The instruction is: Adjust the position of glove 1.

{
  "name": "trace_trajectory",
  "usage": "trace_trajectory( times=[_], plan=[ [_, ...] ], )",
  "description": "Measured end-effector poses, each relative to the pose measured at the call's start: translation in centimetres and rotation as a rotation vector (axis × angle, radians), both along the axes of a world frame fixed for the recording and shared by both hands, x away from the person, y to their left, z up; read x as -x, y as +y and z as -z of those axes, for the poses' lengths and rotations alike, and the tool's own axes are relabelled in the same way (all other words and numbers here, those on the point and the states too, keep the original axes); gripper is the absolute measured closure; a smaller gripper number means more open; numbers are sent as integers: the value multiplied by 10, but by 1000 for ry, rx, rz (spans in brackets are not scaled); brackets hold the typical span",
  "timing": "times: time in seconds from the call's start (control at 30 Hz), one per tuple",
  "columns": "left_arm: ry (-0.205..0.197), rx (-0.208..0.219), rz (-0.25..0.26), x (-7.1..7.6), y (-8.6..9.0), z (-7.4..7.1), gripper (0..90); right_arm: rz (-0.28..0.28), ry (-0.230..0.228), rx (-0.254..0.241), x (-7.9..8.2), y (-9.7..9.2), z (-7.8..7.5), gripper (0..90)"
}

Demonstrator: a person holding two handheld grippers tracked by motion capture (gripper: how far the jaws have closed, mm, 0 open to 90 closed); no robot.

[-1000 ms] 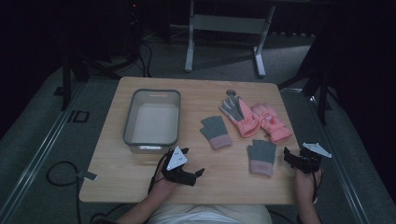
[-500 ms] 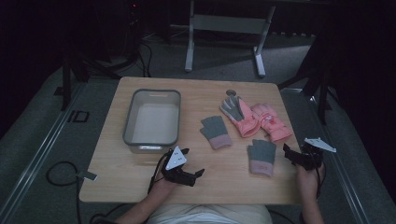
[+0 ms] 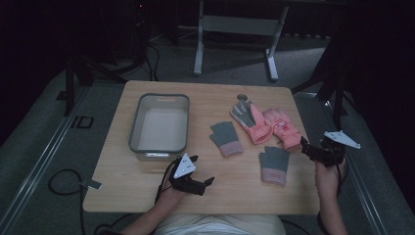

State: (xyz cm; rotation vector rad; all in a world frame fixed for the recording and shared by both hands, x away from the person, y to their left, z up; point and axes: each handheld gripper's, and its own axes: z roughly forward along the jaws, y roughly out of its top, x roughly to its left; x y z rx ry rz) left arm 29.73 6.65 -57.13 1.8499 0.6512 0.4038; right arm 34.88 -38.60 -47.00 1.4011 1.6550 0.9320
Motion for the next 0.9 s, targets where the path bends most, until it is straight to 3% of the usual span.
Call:
trace_trajectory(
  times=[0.07, 0.13, 0.2, 0.23, 0.27, 0.3, 0.33, 0.47, 0.7, 0.9],
  plan=[
    [0, 2, 0, 0, 0, 0, 26, -17, -7, -8, -2, 4, -9, 143],
    [2, 1, -2, 0, 0, 0, 26, -28, 28, -38, -5, 7, -15, 143],
    [3, 0, -3, 0, 0, 0, 26, -81, 43, -78, -8, 13, -18, 162],
    [3, 0, -3, 0, 0, 0, 26, -81, 43, -78, -8, 13, -18, 162],
    [3, 0, -3, 0, 0, 0, 26, -90, 71, -80, -9, 17, -19, 162],
    [4, 4, -2, 0, 0, 0, 26, -90, 71, -80, -9, 17, -19, 170],
    [5, 4, -2, 0, 0, 0, 26, -150, 137, -111, -17, 27, -20, 144],
    [1, 1, -2, 0, 0, 0, 26, -163, 140, -90, -23, 38, -22, 133],
    [-3, 0, -3, 0, 0, 0, 26, -266, 141, -57, -34, 72, -28, 112],
    [-9, -8, -3, 1, -1, 0, 26, -334, 140, -38, -42, 95, -29, 149]
  ],
)
